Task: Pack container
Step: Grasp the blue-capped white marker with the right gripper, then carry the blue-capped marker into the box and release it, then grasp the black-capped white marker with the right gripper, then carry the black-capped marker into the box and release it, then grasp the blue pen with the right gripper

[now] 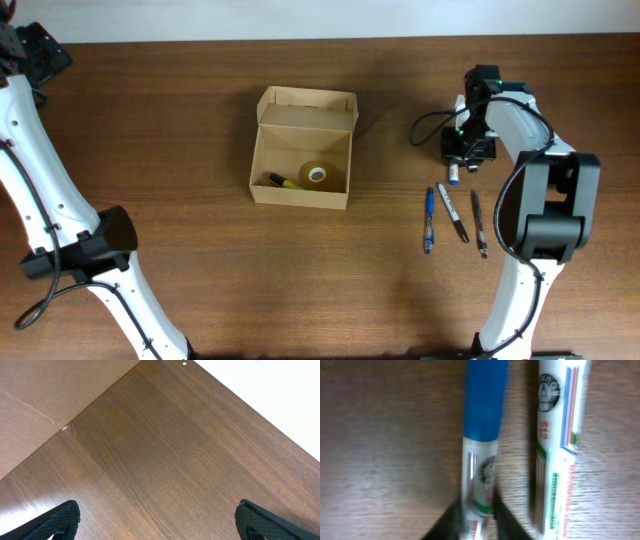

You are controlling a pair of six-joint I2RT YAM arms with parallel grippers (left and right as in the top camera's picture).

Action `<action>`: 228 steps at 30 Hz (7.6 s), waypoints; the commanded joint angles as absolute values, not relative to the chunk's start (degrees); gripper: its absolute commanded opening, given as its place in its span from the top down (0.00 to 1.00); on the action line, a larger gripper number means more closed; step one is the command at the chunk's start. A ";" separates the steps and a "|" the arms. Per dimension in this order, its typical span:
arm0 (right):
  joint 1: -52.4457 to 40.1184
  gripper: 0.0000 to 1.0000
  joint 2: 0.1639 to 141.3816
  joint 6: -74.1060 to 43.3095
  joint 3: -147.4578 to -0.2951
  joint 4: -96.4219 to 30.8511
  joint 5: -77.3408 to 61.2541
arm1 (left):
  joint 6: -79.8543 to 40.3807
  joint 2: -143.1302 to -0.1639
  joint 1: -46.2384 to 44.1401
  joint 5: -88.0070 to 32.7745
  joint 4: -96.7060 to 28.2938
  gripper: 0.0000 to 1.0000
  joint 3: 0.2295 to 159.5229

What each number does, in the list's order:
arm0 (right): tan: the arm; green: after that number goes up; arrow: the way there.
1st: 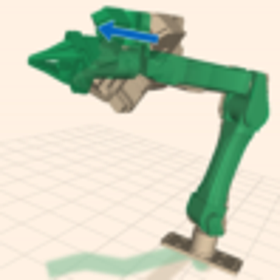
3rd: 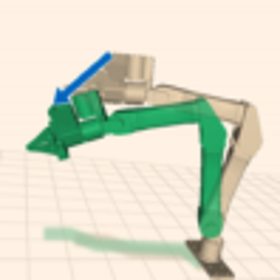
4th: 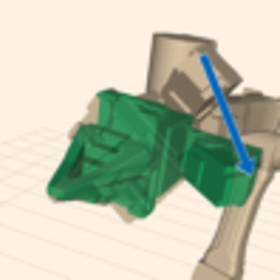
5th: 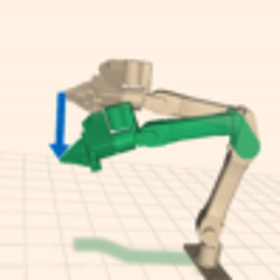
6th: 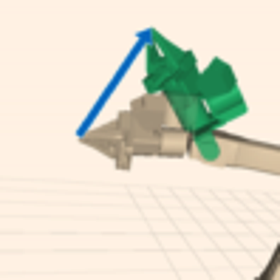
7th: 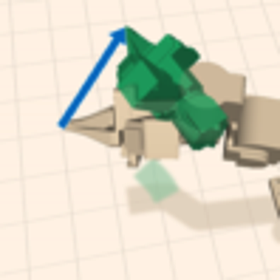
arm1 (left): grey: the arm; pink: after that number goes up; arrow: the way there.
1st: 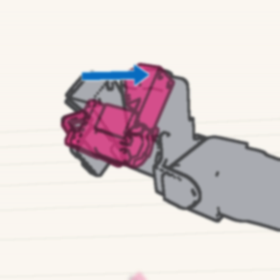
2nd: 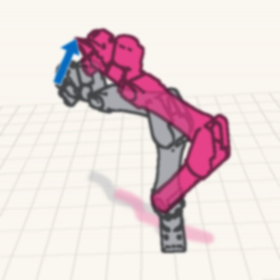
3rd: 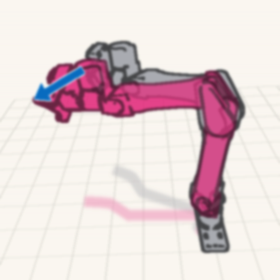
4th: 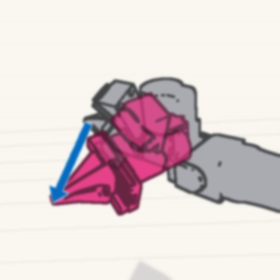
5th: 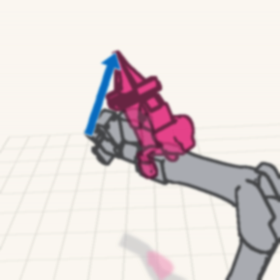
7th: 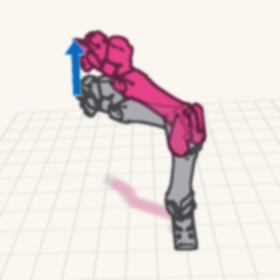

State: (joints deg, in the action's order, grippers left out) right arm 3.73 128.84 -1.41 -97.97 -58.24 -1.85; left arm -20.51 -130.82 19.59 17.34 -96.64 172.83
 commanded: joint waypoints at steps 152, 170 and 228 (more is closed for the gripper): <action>-31.79 0.96 129.80 46.72 -129.14 -75.33 -4.10 | -19.84 -129.64 19.81 17.15 -96.66 0.00 173.25; -32.25 0.96 136.11 42.54 -118.98 -69.52 -5.32 | -19.84 -129.64 19.81 17.15 -96.66 0.00 173.25; -4.10 0.61 101.16 -10.24 -57.30 -44.12 -3.90 | -19.84 -129.64 19.81 17.15 -96.66 0.00 173.25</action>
